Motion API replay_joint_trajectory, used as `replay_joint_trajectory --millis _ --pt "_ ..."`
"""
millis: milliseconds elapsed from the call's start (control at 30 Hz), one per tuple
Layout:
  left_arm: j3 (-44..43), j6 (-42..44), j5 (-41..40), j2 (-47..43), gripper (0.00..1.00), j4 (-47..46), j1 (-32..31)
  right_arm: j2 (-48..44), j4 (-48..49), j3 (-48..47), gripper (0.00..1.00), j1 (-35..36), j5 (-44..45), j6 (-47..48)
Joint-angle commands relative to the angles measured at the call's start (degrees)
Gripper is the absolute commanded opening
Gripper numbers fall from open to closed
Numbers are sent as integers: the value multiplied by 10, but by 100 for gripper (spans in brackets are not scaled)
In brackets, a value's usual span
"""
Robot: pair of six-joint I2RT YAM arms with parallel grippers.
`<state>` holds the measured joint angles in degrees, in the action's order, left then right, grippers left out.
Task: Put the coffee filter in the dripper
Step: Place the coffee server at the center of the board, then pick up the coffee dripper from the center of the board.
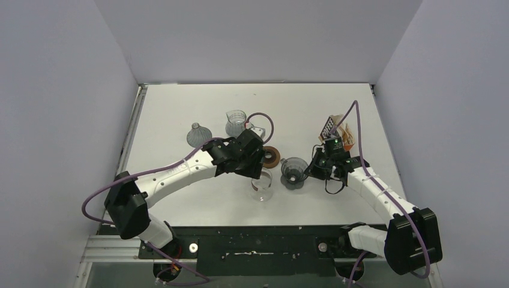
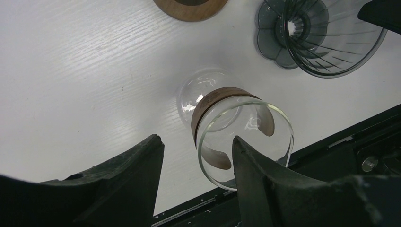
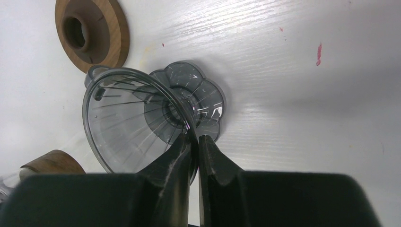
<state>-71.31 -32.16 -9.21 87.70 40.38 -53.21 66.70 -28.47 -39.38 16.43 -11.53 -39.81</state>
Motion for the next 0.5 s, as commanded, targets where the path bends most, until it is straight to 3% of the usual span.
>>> replay_joint_trajectory --millis 0,467 --pt "-37 4 -13 -37 54 0 -3 1 20 2 0 -6 -2 -6" --pt "-85 32 -48 -77 69 23 2 -46 -31 -60 0 -6 7 9"
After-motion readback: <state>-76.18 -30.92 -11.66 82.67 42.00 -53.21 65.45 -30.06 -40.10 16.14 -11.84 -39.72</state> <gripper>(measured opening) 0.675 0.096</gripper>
